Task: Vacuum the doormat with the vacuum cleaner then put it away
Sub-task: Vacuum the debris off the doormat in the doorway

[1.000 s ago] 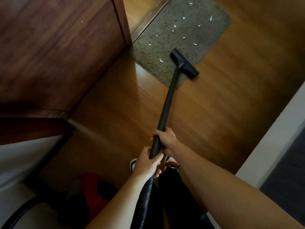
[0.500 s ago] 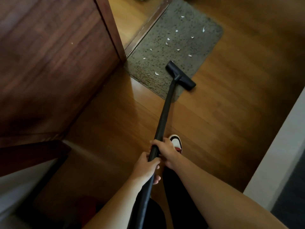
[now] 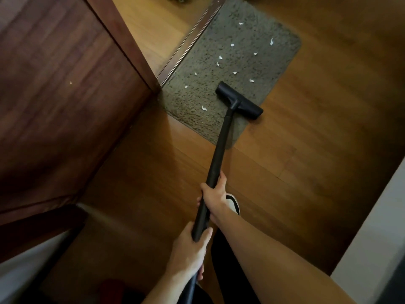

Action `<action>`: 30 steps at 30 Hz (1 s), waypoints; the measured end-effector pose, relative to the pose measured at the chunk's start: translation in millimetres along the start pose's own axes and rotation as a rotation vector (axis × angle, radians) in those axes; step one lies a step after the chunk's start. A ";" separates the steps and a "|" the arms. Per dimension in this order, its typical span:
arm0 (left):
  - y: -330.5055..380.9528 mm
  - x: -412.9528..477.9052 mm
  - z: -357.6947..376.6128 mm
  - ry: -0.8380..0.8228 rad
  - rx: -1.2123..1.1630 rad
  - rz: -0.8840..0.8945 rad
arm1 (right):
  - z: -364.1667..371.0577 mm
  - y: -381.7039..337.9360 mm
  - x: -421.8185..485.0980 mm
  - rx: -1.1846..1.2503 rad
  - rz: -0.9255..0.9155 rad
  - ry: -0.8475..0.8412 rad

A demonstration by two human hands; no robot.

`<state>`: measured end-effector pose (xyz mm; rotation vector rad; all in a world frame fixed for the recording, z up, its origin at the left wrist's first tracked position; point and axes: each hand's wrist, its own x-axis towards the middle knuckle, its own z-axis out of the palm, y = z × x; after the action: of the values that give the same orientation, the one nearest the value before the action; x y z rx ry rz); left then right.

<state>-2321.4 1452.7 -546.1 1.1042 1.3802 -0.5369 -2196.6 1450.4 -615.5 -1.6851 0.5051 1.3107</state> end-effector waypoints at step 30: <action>-99.7 -34.1 -26.1 0.125 0.011 -0.018 | 58.0 105.1 -51.2 -0.162 0.164 -0.046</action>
<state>-2425.1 1421.4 -539.5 1.1515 1.4989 -0.4962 -2326.3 1436.2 -612.4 -1.7705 0.5309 1.5408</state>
